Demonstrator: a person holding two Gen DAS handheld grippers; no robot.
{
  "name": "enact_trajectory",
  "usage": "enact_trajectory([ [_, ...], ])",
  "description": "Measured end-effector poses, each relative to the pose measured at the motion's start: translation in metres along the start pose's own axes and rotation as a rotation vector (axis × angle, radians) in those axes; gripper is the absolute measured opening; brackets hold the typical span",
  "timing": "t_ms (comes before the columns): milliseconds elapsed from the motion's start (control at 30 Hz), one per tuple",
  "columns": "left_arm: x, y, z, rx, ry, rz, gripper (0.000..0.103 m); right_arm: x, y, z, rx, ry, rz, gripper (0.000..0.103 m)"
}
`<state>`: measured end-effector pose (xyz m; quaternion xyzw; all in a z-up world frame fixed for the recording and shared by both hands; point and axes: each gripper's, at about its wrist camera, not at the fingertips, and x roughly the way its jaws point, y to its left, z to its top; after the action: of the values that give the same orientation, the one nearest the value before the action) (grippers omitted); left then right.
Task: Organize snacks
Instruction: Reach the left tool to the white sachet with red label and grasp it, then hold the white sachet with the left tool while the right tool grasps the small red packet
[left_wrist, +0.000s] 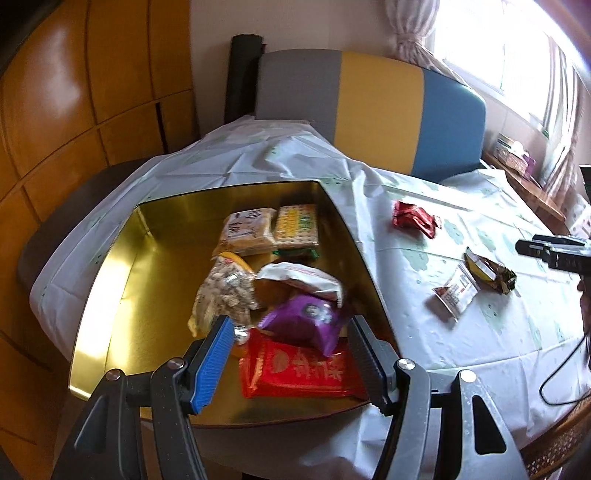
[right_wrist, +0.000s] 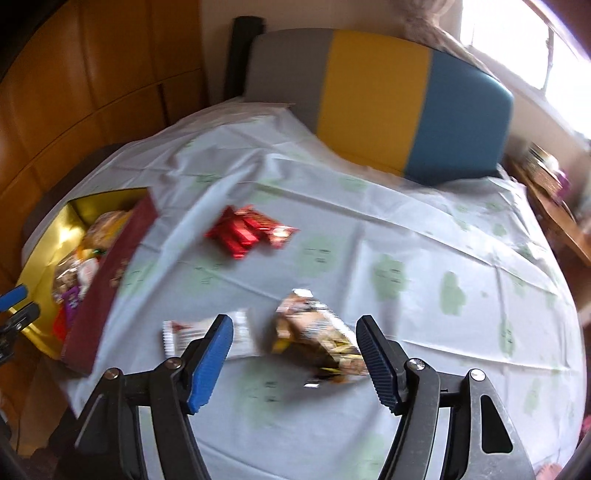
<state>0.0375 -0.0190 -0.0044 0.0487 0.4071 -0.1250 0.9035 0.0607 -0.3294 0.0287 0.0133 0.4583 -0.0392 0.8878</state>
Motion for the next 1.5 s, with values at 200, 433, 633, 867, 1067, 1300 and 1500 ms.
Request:
enact_trajectory([
  [200, 0.0, -0.032, 0.007, 0.11, -0.001, -0.052, 0.065, 0.011, -0.062, -0.011, 0.209, 0.006, -0.065, 0.072],
  [433, 0.017, -0.086, 0.014, 0.263, 0.048, -0.154, 0.065, 0.012, -0.102, -0.015, 0.429, 0.022, -0.046, 0.078],
  [633, 0.042, -0.132, 0.016, 0.4, 0.102, -0.226, 0.065, 0.008, -0.099, -0.016, 0.433, 0.022, -0.004, 0.082],
  [867, 0.076, -0.177, 0.017, 0.546, 0.141, -0.241, 0.074, 0.008, -0.09, -0.014, 0.419, 0.024, 0.046, 0.083],
  [1067, 0.1, -0.196, 0.027, 0.572, 0.159, -0.25, 0.075, 0.008, -0.091, -0.013, 0.43, 0.027, 0.065, 0.083],
  [1300, 0.127, -0.197, 0.028, 0.49, 0.189, -0.288, 0.052, 0.009, -0.092, -0.012, 0.433, 0.026, 0.063, 0.084],
  [1500, 0.104, -0.184, 0.011, 0.441, 0.152, -0.292, 0.036, 0.011, -0.085, -0.011, 0.387, 0.029, 0.045, 0.084],
])
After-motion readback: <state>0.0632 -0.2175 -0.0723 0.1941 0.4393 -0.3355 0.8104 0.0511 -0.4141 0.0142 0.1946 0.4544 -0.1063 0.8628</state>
